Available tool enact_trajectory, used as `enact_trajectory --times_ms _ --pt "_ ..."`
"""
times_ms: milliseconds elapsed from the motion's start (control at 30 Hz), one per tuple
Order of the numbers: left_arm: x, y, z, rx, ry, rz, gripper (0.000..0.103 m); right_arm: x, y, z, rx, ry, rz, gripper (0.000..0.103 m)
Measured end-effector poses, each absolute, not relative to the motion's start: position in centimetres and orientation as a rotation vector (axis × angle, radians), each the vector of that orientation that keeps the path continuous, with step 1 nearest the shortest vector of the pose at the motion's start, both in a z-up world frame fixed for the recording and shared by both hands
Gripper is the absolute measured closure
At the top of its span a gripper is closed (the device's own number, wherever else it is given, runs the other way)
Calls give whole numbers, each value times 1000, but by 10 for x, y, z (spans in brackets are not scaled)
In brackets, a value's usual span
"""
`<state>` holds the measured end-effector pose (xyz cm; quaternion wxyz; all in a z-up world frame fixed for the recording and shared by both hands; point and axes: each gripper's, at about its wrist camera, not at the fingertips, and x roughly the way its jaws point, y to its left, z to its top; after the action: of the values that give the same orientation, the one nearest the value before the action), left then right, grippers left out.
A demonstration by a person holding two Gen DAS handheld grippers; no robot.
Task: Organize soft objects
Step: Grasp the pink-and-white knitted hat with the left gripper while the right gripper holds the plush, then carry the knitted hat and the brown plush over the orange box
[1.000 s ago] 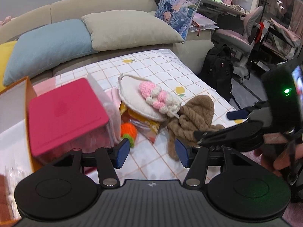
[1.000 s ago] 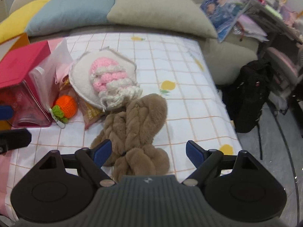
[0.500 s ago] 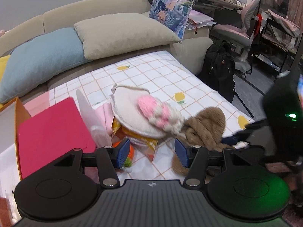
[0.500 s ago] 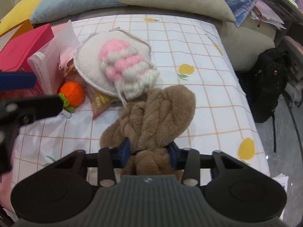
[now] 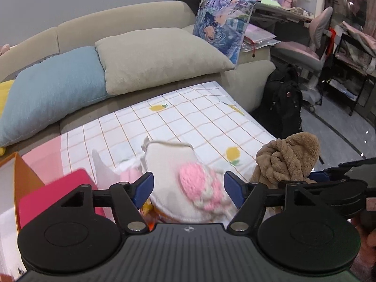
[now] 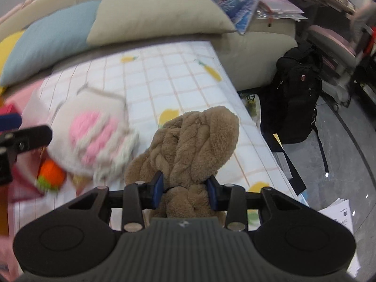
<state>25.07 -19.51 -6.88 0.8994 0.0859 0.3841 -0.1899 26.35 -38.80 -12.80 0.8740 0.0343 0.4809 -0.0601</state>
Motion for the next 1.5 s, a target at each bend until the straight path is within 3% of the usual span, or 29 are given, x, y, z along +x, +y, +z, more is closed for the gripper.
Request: enact_trajectory --times_ms 367,567,667,733,767,800,933,1100,1500 --pt "292 -218 -103 327 905 -331 20 269 -378 -164 218 973 -151 65" --pt "292 -225 -121 274 941 -372 23 267 -382 -168 225 927 -127 64" --pt "288 -233 -121 243 954 -438 28 267 -377 -169 193 919 -120 64" --pt "286 -240 -123 261 958 -436 37 268 -375 -170 178 914 -117 63" --pt "286 -243 -125 280 974 -418 50 267 -375 -170 174 913 -116 63" --pt "288 -243 -128 285 998 -401 56 267 -375 -171 175 912 -117 63" --pt "289 -241 -129 253 1007 -393 71 267 -378 -171 187 909 -118 63" --pt "278 -240 -122 250 959 -396 76 265 -376 -170 176 905 -123 64" --pt "239 -204 -71 131 813 -406 76 244 -384 -131 239 915 -157 65"
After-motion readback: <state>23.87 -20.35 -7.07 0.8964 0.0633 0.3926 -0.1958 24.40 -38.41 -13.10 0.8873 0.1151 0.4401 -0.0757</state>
